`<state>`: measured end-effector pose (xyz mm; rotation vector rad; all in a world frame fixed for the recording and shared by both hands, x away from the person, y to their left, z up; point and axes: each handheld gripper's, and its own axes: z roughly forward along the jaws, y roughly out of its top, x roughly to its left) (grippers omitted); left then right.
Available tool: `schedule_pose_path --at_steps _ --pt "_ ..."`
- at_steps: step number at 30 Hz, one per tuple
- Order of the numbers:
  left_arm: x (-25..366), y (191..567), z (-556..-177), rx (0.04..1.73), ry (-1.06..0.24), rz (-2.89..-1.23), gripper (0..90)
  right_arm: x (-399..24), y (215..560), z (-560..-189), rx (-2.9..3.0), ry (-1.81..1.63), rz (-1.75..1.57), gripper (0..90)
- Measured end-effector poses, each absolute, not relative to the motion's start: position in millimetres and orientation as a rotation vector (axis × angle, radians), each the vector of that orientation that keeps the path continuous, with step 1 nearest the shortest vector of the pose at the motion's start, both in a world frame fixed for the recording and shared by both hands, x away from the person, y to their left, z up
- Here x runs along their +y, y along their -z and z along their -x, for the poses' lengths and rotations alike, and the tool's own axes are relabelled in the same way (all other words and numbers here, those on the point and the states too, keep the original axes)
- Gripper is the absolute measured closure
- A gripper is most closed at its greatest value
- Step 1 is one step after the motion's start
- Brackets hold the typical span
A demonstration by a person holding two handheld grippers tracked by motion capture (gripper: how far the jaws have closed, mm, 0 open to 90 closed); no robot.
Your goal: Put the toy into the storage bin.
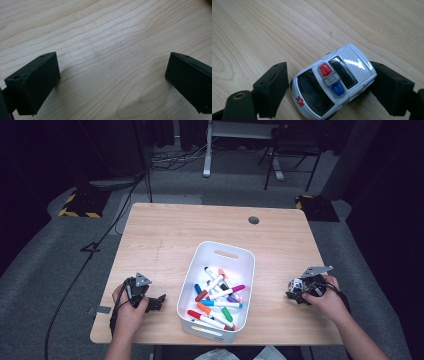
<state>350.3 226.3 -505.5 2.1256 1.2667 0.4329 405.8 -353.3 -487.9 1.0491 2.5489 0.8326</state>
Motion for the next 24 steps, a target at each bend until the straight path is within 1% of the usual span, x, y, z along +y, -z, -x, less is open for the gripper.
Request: schedule_pose_path --at_steps 6,8,12,15,24 --pt "226.3 505.5 -350.4 1.267 -0.434 -2.126 0.0 -350.9 488.2 -401.2 2.547 -0.852 -1.072 19.5" --pt "226.3 505.5 -350.4 1.267 -0.435 -2.126 0.0 -349.4 487.6 -399.0 2.544 -0.855 -1.074 23.6" --pt "226.3 505.5 -350.3 1.267 -0.433 -2.126 0.0 -350.4 488.0 -396.2 2.547 -0.869 -1.058 23.0" --pt "226.2 505.5 -350.3 1.267 -0.433 -2.126 0.0 -353.5 489.0 -394.1 2.554 -0.885 -1.036 20.3" --pt "226.3 505.4 -350.3 1.267 -0.433 -2.126 0.0 -356.0 488.1 -390.7 2.550 -0.873 -1.039 24.2"
